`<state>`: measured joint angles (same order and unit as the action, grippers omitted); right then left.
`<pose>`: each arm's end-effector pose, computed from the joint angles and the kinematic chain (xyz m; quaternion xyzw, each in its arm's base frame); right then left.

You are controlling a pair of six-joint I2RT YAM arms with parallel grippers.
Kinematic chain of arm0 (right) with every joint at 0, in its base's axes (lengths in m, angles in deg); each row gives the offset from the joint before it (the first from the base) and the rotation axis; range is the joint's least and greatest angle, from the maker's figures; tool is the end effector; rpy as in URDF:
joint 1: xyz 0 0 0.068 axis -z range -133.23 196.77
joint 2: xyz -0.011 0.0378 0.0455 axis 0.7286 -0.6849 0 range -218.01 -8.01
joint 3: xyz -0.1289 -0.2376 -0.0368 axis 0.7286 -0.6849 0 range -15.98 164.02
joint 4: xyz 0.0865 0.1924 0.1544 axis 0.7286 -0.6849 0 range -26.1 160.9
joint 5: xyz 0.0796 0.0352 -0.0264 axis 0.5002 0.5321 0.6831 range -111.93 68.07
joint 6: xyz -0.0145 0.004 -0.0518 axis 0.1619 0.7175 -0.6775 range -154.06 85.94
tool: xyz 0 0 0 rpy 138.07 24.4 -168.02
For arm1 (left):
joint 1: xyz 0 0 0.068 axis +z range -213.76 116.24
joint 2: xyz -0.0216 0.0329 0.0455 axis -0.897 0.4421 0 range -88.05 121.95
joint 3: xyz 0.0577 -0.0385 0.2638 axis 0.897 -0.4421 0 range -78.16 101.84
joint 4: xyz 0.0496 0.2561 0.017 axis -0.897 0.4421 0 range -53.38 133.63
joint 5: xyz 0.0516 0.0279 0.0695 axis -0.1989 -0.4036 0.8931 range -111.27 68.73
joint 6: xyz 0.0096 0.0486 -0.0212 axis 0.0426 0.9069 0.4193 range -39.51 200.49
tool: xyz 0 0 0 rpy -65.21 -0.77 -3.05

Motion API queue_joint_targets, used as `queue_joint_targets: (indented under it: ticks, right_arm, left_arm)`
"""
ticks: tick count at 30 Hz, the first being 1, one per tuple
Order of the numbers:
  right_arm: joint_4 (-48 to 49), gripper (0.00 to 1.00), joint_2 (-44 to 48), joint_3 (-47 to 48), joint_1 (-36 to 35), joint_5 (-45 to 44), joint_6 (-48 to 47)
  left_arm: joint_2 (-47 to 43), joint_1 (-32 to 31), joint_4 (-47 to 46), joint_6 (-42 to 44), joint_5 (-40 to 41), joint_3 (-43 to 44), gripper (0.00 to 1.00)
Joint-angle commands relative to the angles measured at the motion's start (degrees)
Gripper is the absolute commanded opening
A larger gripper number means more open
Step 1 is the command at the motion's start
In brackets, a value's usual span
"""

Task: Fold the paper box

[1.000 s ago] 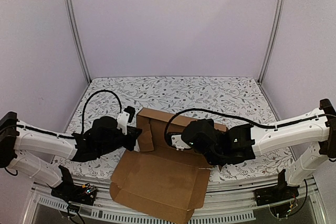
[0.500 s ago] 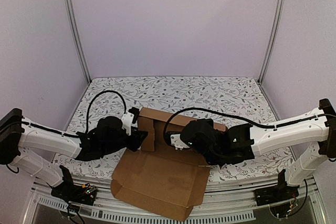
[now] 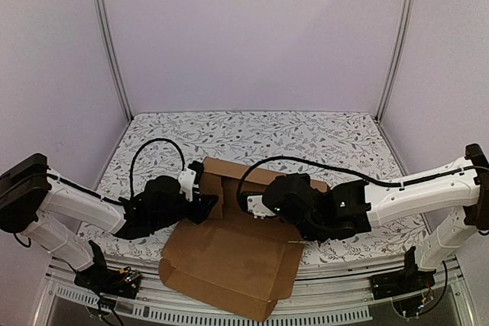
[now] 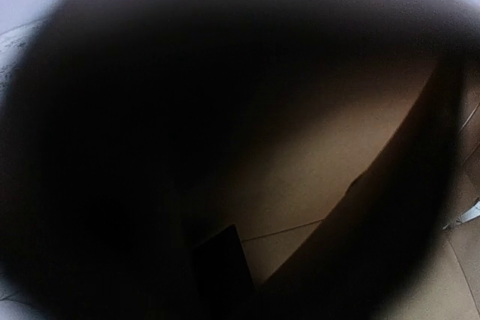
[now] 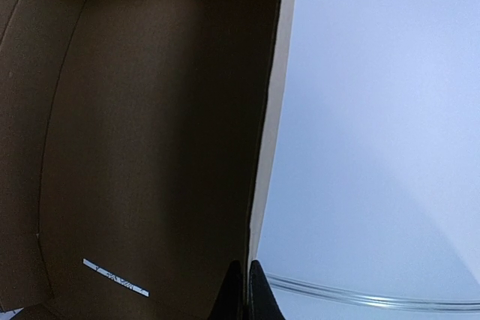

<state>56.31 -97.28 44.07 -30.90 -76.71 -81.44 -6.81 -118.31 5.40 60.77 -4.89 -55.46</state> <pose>0.0985 0.3142 0.2447 -0.6413 0.5369 -0.3175 0.4468 0.1559 -0.2019 0.1472 0.1823 0.8288 -0.2138 0.4839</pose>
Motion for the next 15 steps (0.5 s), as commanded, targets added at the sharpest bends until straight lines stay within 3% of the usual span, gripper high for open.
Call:
queue_joint_targets:
  ticks: [1, 9, 15]
  right_arm:
    - [-3.7, 0.0, 0.6, -0.2, -1.3, 6.3, 0.9]
    - [-4.4, 0.0, 1.6, 0.6, -1.1, 7.2, 1.7]
    - [-6.8, 0.0, 1.1, 1.5, 0.1, 7.6, 4.2]
  left_arm:
    - [3.6, -0.7, -3.0, 0.5, 0.2, -0.8, 0.5]
    - [6.4, -0.4, -3.0, 2.3, 1.0, 2.1, 0.46]
    - [8.1, -0.4, -10.3, 3.7, 0.9, 1.0, 0.46]
